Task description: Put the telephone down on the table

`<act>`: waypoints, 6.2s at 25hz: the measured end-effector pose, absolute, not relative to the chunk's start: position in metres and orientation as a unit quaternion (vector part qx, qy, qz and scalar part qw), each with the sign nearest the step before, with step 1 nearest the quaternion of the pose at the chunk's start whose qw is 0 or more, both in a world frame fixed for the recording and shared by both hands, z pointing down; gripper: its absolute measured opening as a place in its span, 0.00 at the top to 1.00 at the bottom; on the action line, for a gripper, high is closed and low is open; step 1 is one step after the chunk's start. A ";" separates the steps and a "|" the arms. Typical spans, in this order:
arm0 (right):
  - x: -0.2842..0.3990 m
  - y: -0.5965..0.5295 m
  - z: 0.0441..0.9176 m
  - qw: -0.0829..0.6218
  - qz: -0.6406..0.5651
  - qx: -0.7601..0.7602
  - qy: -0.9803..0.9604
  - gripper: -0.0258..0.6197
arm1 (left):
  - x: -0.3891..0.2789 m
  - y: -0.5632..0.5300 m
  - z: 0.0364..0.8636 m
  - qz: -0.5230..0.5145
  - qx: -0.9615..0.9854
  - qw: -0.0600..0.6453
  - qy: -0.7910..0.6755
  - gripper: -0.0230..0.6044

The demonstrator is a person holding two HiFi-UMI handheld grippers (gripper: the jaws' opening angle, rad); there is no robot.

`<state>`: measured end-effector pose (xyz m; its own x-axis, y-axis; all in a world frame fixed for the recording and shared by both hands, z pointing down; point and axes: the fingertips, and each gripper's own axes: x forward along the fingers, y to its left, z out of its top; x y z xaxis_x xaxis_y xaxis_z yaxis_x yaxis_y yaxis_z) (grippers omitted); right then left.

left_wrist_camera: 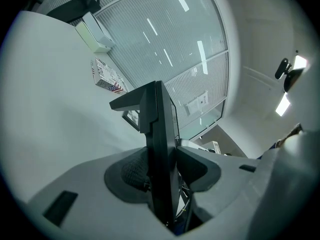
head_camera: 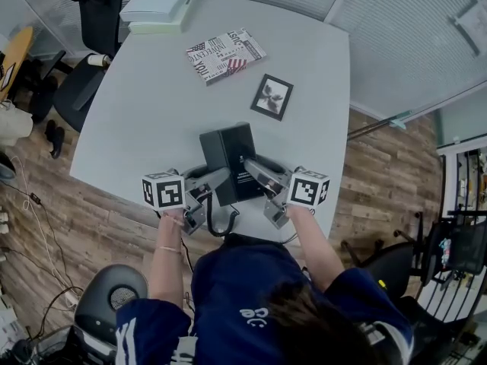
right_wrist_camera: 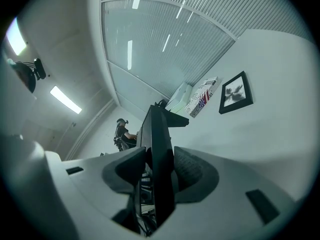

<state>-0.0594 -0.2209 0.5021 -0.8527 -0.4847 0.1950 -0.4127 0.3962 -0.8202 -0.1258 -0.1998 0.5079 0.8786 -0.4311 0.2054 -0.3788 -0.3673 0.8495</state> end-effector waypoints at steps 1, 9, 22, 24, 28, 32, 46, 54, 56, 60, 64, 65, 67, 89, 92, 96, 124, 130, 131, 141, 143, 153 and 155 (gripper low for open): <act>-0.060 -0.225 0.503 0.036 -0.480 -0.269 0.834 0.67 | -0.126 -0.204 0.509 -0.026 0.826 0.508 -0.244 0.69; -0.069 -0.267 0.513 0.029 -0.480 -0.270 0.834 0.67 | -0.135 -0.245 0.522 -0.027 0.819 0.515 -0.251 0.69; -0.068 -0.314 0.554 0.028 -0.510 -0.286 0.811 0.67 | -0.133 -0.294 0.556 -0.011 0.807 0.538 -0.244 0.69; -0.065 -0.321 0.562 0.024 -0.510 -0.289 0.810 0.67 | -0.131 -0.302 0.562 -0.010 0.805 0.540 -0.245 0.69; -0.061 -0.335 0.572 0.018 -0.512 -0.290 0.808 0.67 | -0.128 -0.316 0.567 -0.010 0.806 0.540 -0.241 0.69; -0.062 -0.349 0.575 0.022 -0.512 -0.294 0.807 0.67 | -0.127 -0.331 0.573 -0.009 0.805 0.543 -0.238 0.69; -0.065 -0.370 0.592 0.020 -0.523 -0.298 0.798 0.67 | -0.125 -0.354 0.595 0.027 0.799 0.554 -0.233 0.69; -0.060 -0.371 0.602 -0.001 -0.510 -0.310 0.803 0.67 | -0.123 -0.356 0.600 0.046 0.802 0.545 -0.238 0.69; -0.060 -0.371 0.602 -0.004 -0.507 -0.313 0.803 0.67 | -0.123 -0.356 0.601 0.048 0.802 0.545 -0.239 0.69; -0.061 -0.372 0.601 -0.007 -0.505 -0.322 0.801 0.67 | -0.123 -0.357 0.602 0.053 0.805 0.539 -0.243 0.69; -0.056 -0.372 0.606 -0.018 -0.502 -0.337 0.796 0.67 | -0.121 -0.357 0.601 0.048 0.809 0.530 -0.251 0.68; -0.056 -0.372 0.605 -0.017 -0.502 -0.337 0.797 0.66 | -0.121 -0.357 0.602 0.046 0.809 0.528 -0.254 0.68; -0.058 -0.370 0.604 -0.018 -0.498 -0.334 0.800 0.66 | -0.121 -0.357 0.602 0.044 0.811 0.519 -0.266 0.68; -0.047 -0.329 0.518 -0.019 -0.373 -0.366 0.852 0.47 | -0.151 -0.332 0.537 0.068 0.792 0.333 -0.507 0.57; -0.044 -0.315 0.504 -0.020 -0.358 -0.367 0.858 0.47 | -0.145 -0.317 0.523 0.058 0.801 0.324 -0.501 0.57; -0.041 -0.299 0.492 -0.021 -0.344 -0.366 0.864 0.47 | -0.136 -0.297 0.506 0.062 0.816 0.302 -0.489 0.57; 0.008 -0.188 0.494 -0.047 -0.278 -0.442 0.851 0.47 | -0.100 -0.170 0.497 0.063 0.846 0.242 -0.471 0.58; 0.005 -0.176 0.503 -0.056 -0.283 -0.436 0.853 0.52 | -0.097 -0.158 0.504 0.052 0.843 0.252 -0.472 0.58; 0.003 -0.174 0.504 -0.058 -0.282 -0.433 0.854 0.53 | -0.095 -0.156 0.504 0.051 0.845 0.252 -0.469 0.58; -0.018 -0.163 0.507 -0.086 -0.257 -0.408 0.872 0.76 | -0.102 -0.152 0.503 0.075 0.841 0.218 -0.490 0.90; -0.024 -0.161 0.507 -0.092 -0.248 -0.402 0.876 0.82 | -0.102 -0.150 0.506 0.080 0.841 0.223 -0.487 0.96; -0.017 -0.164 0.511 -0.099 -0.247 -0.423 0.867 0.95 | -0.103 -0.143 0.510 0.092 0.841 0.220 -0.486 0.96; -0.015 -0.165 0.511 -0.096 -0.248 -0.427 0.864 0.95 | -0.100 -0.143 0.510 0.093 0.842 0.218 -0.484 0.96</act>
